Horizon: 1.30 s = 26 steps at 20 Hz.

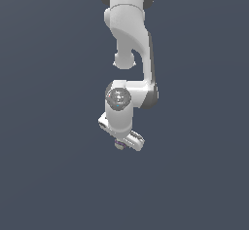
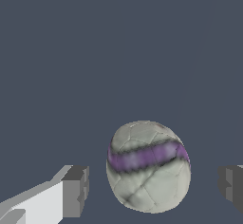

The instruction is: Pick up the object and move it to a goal position.

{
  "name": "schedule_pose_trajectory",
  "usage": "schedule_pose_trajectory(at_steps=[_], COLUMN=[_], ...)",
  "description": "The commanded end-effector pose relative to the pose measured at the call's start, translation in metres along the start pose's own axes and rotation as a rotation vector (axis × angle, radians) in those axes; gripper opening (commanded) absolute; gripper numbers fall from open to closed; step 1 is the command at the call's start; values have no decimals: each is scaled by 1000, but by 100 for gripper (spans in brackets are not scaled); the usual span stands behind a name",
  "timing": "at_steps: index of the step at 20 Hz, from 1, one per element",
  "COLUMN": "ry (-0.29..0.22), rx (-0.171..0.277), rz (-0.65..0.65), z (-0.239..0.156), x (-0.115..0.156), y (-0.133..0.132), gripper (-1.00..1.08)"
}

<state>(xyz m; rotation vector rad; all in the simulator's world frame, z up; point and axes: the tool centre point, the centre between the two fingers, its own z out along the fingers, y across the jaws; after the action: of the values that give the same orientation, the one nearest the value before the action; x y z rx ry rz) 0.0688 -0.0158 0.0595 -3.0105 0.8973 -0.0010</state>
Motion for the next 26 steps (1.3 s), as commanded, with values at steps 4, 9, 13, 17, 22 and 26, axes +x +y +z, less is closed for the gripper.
schedule_pose_trajectory(at_steps=[4,9,13,17,22,26], ry=[-1,-1,-1,-1,-1,-1], rx=[0,0,0,0,-1,-1], rz=[2,2,2,2,2,2], z=[22,23,23,23,22,17], x=[-1,1,1,1,-1,-5], y=[0,0,0,0,0,2], gripper=[100,-100,-100,-100,-100,-100])
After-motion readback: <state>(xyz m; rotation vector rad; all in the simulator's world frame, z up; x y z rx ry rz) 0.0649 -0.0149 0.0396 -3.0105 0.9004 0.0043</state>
